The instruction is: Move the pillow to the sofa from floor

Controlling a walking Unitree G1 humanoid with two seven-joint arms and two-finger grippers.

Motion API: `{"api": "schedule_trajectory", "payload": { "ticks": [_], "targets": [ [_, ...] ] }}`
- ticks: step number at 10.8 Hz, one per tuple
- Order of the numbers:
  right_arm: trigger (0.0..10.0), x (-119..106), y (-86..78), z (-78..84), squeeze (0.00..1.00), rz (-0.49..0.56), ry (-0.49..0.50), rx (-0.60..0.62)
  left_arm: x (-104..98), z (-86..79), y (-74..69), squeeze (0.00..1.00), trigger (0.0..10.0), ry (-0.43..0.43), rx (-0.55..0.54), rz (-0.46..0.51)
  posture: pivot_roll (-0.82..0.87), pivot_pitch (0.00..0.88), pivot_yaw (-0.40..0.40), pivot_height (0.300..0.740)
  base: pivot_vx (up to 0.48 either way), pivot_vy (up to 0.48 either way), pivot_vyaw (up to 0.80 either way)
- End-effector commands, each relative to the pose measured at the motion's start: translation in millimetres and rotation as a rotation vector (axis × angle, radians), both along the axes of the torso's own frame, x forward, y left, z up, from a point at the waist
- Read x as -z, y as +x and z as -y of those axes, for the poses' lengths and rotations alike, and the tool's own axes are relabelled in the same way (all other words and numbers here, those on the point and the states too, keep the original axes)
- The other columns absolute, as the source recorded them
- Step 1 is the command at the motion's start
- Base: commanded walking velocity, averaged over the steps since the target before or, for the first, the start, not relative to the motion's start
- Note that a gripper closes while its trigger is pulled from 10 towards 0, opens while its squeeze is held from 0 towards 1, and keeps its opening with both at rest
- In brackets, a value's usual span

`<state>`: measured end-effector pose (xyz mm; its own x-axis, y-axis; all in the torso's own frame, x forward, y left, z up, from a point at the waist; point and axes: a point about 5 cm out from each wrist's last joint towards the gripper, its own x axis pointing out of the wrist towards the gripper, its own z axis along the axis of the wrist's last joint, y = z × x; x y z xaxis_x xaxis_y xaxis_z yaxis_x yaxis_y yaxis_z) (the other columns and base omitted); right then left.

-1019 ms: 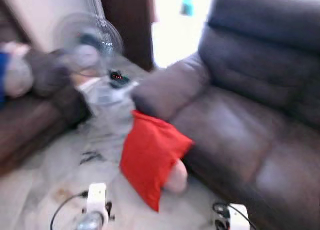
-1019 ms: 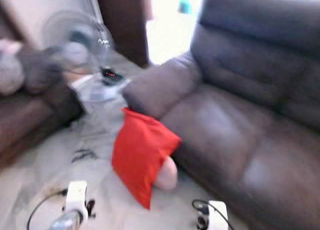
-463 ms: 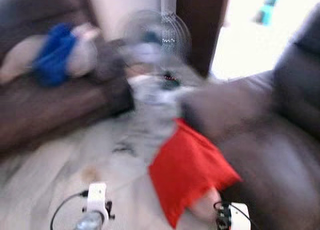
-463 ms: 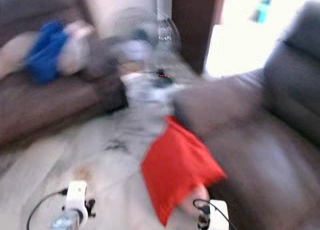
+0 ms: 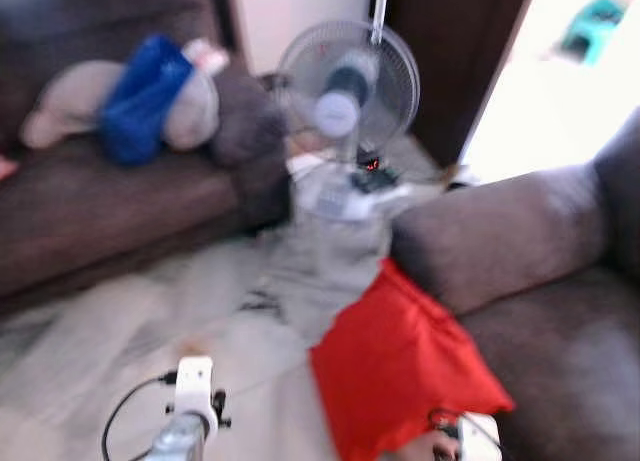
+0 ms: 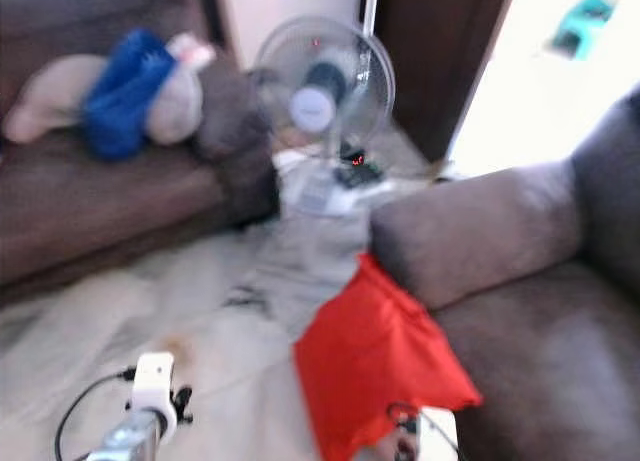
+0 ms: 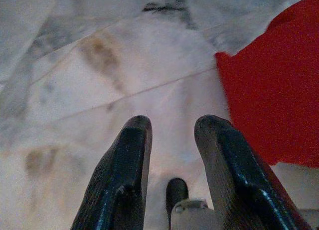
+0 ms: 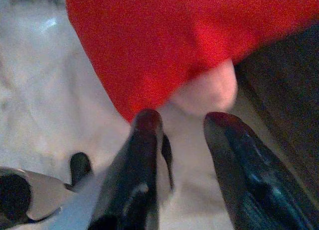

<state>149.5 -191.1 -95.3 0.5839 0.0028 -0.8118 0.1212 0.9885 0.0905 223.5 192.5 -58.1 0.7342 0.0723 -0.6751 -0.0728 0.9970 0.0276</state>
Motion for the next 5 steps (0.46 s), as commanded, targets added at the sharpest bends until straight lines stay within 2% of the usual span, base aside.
{"api": "schedule_trajectory", "payload": {
  "ticks": [1, 5],
  "targets": [
    [10.0, 0.1, 2.8, -11.0, 0.00, 0.011, 0.031, 0.006, 3.0, -5.3, -5.7, 0.00, 10.0, 0.001, -0.013, -0.019, 0.02, 0.078, -0.025, 0.740, 0.000, 0.000, 0.00],
    [10.0, -1.9, 6.6, -7.0, 0.00, 0.024, 0.024, 0.005, 5.7, -5.4, -9.5, 0.00, 10.0, 0.007, -0.029, -0.040, 0.02, 0.083, -0.027, 0.740, 0.000, 0.000, 0.00]
  ]
}}
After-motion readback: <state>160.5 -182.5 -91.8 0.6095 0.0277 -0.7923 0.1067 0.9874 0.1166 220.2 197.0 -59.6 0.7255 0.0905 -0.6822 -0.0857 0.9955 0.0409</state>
